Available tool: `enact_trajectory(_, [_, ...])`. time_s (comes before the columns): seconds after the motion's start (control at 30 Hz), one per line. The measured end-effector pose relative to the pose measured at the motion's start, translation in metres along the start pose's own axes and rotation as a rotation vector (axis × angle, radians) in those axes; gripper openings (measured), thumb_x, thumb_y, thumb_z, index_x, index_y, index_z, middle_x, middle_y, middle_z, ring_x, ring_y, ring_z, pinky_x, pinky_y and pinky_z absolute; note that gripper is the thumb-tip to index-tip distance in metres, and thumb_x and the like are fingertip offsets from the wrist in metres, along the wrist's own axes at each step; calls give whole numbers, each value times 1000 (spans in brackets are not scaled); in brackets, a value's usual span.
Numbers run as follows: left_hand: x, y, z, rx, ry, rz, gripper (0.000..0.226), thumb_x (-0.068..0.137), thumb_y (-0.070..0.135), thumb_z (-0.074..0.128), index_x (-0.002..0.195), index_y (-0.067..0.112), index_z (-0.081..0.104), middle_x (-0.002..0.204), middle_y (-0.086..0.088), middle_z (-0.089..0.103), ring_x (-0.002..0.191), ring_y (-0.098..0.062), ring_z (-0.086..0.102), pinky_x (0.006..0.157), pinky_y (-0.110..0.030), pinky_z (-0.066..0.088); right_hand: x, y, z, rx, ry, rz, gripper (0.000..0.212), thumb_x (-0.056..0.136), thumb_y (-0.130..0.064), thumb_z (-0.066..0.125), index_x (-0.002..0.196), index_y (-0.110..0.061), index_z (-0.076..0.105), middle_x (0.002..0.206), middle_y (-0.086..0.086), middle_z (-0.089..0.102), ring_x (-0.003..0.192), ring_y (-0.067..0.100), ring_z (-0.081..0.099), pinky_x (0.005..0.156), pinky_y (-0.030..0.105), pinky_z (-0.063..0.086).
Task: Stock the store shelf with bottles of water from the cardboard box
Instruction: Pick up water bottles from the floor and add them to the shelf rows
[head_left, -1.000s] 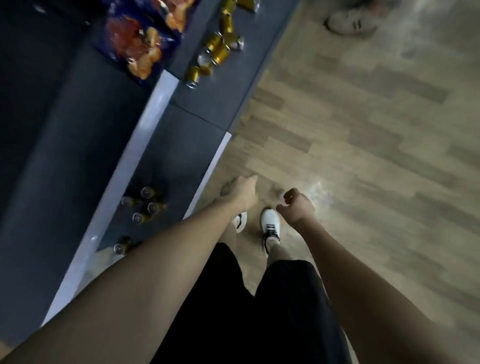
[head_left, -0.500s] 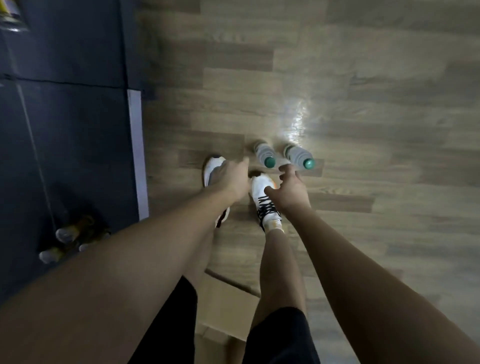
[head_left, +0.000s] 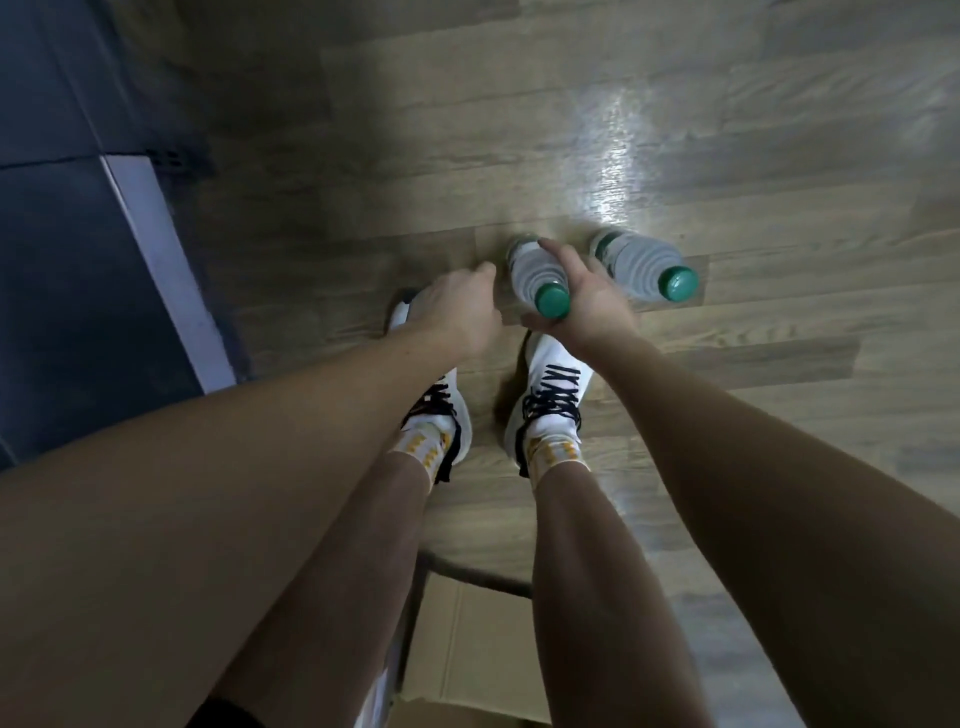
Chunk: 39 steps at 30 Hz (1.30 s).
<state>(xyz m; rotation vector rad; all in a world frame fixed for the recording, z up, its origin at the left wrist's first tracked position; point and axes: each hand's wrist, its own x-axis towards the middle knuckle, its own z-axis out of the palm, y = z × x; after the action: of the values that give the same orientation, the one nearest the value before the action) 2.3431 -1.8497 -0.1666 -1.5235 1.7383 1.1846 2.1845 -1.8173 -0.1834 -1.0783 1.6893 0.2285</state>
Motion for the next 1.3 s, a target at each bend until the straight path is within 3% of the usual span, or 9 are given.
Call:
enact_trajectory(0.27, [-2,-23,7,-1,-20,6,12,95,18,47,105,11,48,110,-14,60,99,-34,56,75,-42,48,0,-6,17,37,107,-61,73,71,-19,82,136,-26,49,120,11,60,109,30,58,90,32,44])
enact_trajectory(0.43, [-46,-30,-19,-79,-7,-37,18,90,16,50,107,11,51,111,-14,61,105,-37,58,84,-47,50,-45,-45,-10,-39,41,-133,73,69,-17,82,134,-25,51,122,8,62,111,28,57,89,30,44])
enact_trajectory(0.53, [-86,-23,-49,-127,39,-76,20,91,18,50,110,12,50,116,-13,59,108,-38,56,82,-42,49,-84,-81,-36,-68,18,-186,72,70,-19,81,135,-25,50,121,9,59,109,31,58,86,34,47])
enact_trajectory(0.63, [-135,-18,-89,-141,102,-114,20,93,19,47,113,16,51,119,-8,59,110,-34,56,77,-36,41,-125,-133,-72,-69,-2,-249,72,70,-22,81,135,-26,50,118,10,57,107,32,58,87,38,50])
enact_trajectory(0.77, [-228,-3,-164,-236,186,-153,9,88,20,50,95,19,46,113,-13,62,100,-35,59,83,-42,50,-202,-207,-137,-100,-24,-360,74,68,-25,82,135,-26,52,113,10,58,107,33,58,88,37,50])
enact_trajectory(0.97, [-371,44,-257,-294,341,-223,16,92,18,51,107,11,50,114,-13,60,101,-35,59,76,-36,47,-328,-293,-225,-161,-2,-594,68,65,-28,82,128,-18,57,104,13,66,108,31,57,85,31,47])
enact_trajectory(1.17, [-506,72,-323,-461,535,-251,22,92,21,57,113,12,55,113,-12,64,102,-32,61,83,-36,50,-445,-368,-295,-266,10,-855,55,64,-30,83,112,-12,62,100,8,64,103,30,58,82,31,45])
enact_trajectory(1.3, [-580,73,-356,-541,713,-285,25,95,20,56,119,10,54,113,-9,60,103,-28,58,79,-33,44,-506,-421,-324,-322,1,-1001,56,57,-44,75,105,-23,56,105,3,62,97,23,62,82,34,50])
